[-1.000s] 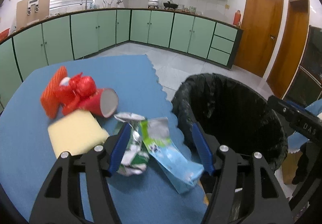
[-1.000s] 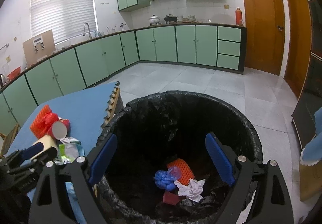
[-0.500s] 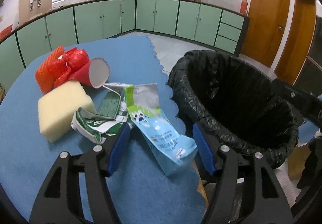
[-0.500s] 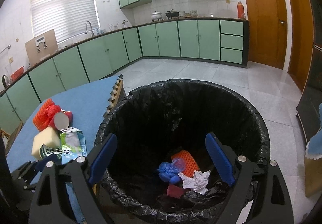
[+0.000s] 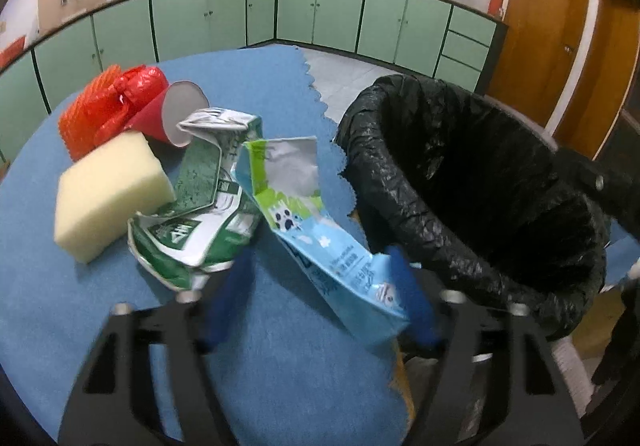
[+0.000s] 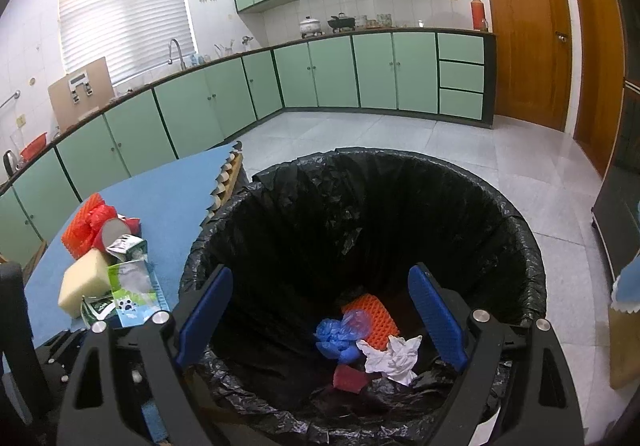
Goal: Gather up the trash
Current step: 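Reach the left tool to the green-and-blue milk carton and grasp it, then carry the milk carton over the bin and open the left tool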
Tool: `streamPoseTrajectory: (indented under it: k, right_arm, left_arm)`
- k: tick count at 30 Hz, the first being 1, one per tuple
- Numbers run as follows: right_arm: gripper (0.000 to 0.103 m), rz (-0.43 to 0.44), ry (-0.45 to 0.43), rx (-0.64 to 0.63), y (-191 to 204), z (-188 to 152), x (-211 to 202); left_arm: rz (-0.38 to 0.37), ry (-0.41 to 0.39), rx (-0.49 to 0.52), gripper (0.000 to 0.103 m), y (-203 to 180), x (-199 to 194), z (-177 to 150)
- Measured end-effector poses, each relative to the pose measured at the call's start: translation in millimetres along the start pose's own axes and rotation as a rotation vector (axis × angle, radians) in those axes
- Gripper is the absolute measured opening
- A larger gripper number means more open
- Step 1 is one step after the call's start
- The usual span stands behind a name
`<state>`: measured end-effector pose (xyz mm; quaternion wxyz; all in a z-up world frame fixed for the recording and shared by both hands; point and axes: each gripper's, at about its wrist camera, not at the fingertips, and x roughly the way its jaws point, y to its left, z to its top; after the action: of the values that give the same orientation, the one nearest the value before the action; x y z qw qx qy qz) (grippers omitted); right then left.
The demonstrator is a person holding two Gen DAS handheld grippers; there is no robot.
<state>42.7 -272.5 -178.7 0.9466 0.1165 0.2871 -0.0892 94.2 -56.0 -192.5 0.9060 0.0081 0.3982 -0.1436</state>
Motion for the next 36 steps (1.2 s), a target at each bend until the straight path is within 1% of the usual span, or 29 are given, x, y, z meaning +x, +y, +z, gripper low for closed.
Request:
streamPoseTrajectory:
  k: [1,2,3,4,5,6,7,10,14,16,19,29,36]
  right_arm:
    - [0.088,-0.002,0.0,0.002,-1,0,0]
    - [0.088,-0.004,0.001,0.005,-1,1,1]
    - [0.088,-0.004,0.002,0.008,-2,1,2]
    - [0.088,-0.004,0.004,0.012,-3,1,2]
    - [0.088,-0.003,0.005,0.017,-3,1,2]
    - [0.088,-0.002,0.006,0.02,-3,1,3]
    - [0.088,-0.002,0.007,0.019,-3,1,3]
    - [0.088,-0.001,0.01,0.014,-1,0,3]
    - [0.088,0.005,0.008,0.011,2,1,3]
    - [0.088,0.007,0.008,0.01,3,1,3]
    - [0.088,0.01,0.003,0.01,4,3,2]
    - [0.088,0.01,-0.055,0.008,7,20,-11]
    - [0.088,-0.005,-0.081,0.008,1,31,-14]
  left_arm:
    - [-0.014,0.005,-0.007,0.045,1,1,1]
    - [-0.029,0.012,-0.014,0.042,2,3,2]
    - [-0.046,0.028,-0.022,0.033,3,6,3]
    - [-0.056,0.034,-0.027,0.029,4,7,4]
    - [-0.067,0.034,-0.032,0.027,5,7,4]
    - [-0.075,0.032,-0.033,0.02,5,7,5]
    - [-0.086,0.03,-0.032,0.017,5,7,6]
    - [-0.082,0.016,-0.016,0.015,2,3,8]
    - [-0.086,0.014,-0.029,0.013,5,3,10]
    - [-0.07,-0.012,-0.027,0.01,7,-5,14]
    - [-0.066,-0.044,-0.025,0.008,10,-15,22]
    - [-0.087,-0.171,0.004,0.008,4,-45,49]
    - [-0.122,-0.201,0.024,0.008,-16,-39,73]
